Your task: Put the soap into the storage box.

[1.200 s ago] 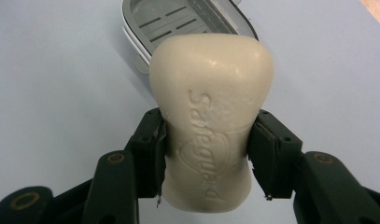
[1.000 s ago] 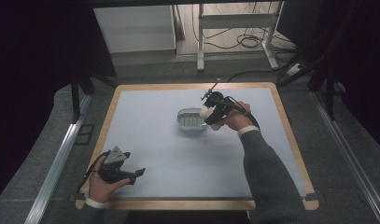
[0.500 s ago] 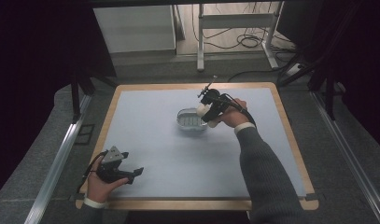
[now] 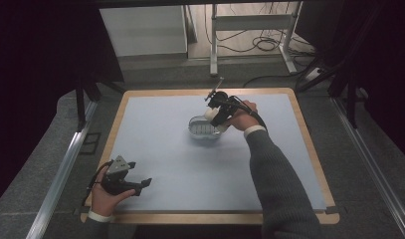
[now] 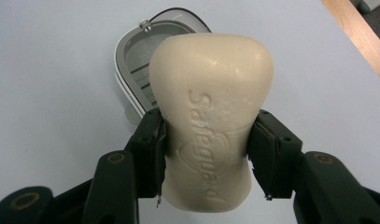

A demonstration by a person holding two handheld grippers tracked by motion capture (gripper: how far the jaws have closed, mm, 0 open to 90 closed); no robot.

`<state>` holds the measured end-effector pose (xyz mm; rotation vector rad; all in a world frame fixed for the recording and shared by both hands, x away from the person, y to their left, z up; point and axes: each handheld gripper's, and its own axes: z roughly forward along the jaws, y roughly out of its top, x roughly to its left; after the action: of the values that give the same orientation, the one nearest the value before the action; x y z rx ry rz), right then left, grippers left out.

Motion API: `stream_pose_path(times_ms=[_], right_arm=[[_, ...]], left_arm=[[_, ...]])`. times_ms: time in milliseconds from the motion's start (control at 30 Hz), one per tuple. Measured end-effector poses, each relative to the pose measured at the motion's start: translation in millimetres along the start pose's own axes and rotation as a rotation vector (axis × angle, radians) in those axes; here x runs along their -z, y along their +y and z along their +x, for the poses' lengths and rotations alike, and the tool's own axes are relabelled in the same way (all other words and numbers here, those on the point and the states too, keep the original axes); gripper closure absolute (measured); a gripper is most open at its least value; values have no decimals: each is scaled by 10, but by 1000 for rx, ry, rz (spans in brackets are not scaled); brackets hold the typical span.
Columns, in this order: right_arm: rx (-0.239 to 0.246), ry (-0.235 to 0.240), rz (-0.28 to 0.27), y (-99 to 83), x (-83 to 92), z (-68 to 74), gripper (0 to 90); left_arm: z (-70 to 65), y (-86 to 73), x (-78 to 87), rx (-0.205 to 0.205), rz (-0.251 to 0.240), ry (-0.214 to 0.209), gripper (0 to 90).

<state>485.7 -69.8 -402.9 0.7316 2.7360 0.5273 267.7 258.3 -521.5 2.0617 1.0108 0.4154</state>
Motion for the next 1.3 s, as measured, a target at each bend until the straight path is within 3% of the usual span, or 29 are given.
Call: stream_pose_path(times_ms=[367, 767, 1133, 1300], right_arm=[[36, 2, 0, 141, -110, 46, 495], [76, 6, 36, 204, -328, 105, 495], [107, 24, 64, 180, -576, 166, 493], [120, 25, 41, 172, -598, 180, 488]], left_arm=[[-1, -2, -5, -2, 1, 0, 116], [2, -4, -6, -3, 3, 0, 116], [2, -5, -6, -1, 1, 1, 116], [1, -6, -14, -3, 3, 0, 116]])
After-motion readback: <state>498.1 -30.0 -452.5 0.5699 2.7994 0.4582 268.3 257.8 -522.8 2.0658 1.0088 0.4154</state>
